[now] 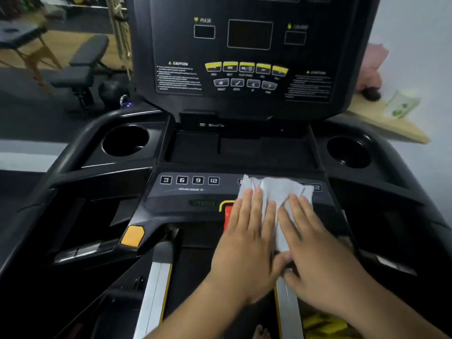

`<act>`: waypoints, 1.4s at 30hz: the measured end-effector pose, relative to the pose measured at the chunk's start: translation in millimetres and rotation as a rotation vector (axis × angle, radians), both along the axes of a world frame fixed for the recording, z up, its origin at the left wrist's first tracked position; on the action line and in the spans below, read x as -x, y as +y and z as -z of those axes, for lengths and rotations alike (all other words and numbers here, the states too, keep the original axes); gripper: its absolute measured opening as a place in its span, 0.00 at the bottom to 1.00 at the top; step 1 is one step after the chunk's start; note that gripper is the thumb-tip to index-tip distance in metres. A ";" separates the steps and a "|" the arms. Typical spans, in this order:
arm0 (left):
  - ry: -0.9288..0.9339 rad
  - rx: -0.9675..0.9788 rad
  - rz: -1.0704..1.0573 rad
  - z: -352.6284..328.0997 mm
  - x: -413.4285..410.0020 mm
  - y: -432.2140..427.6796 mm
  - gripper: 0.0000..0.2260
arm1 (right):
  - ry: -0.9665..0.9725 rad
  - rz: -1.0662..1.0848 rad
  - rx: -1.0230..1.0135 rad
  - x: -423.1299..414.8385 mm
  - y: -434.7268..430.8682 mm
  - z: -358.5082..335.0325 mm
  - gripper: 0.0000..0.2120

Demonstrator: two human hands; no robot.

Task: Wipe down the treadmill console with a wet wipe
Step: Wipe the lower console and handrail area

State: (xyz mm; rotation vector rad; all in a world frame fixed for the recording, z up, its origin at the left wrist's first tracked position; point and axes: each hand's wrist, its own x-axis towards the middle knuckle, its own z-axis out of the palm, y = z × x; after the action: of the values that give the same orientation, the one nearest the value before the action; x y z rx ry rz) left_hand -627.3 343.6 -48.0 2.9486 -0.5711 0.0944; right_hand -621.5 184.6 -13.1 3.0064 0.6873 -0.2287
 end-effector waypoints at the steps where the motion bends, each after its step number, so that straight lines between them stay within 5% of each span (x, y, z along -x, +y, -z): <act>1: -0.034 -0.036 0.017 5.8 4.6 -2.9 0.36 | 0.009 0.019 0.015 8.3 -7.2 3.3 0.53; 5: -0.076 -0.226 0.077 -5.3 -17.5 -12.2 0.31 | -0.045 0.113 0.025 -1.8 -36.9 5.4 0.54; 9: -0.024 -0.293 0.172 -17.2 -48.0 -12.3 0.39 | -0.074 0.104 -0.048 -25.2 -42.9 -0.9 0.48; 12: 0.019 -0.363 0.221 -20.1 -46.2 -9.7 0.36 | -0.062 0.109 0.021 -8.7 -46.2 8.2 0.53; 22: 0.082 -0.349 0.223 -31.1 -57.0 -43.8 0.41 | -0.058 0.115 -0.155 -32.4 -48.5 3.2 0.49; 27: 0.062 -0.298 0.235 -15.7 -18.5 -55.8 0.35 | -0.023 0.083 -0.134 -1.7 -64.0 15.2 0.49; 33: -0.018 -0.287 0.289 -5.5 -30.6 -77.6 0.39 | 0.189 0.235 -0.363 -1.8 -87.2 -0.5 0.49; 37: -0.052 -0.283 0.297 -19.7 -62.7 -99.2 0.44 | 0.313 0.372 -0.703 -43.6 -89.0 4.0 0.44; 42: -0.059 -0.245 0.335 -7.8 -40.2 -83.4 0.35 | 0.274 0.404 -0.550 -10.3 -91.4 8.7 0.43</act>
State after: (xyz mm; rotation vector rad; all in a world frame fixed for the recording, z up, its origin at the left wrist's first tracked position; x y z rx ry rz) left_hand -587.1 260.2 -40.2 3.0349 -1.1510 0.0819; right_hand -611.2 93.1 -21.8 3.6694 0.1500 -0.5585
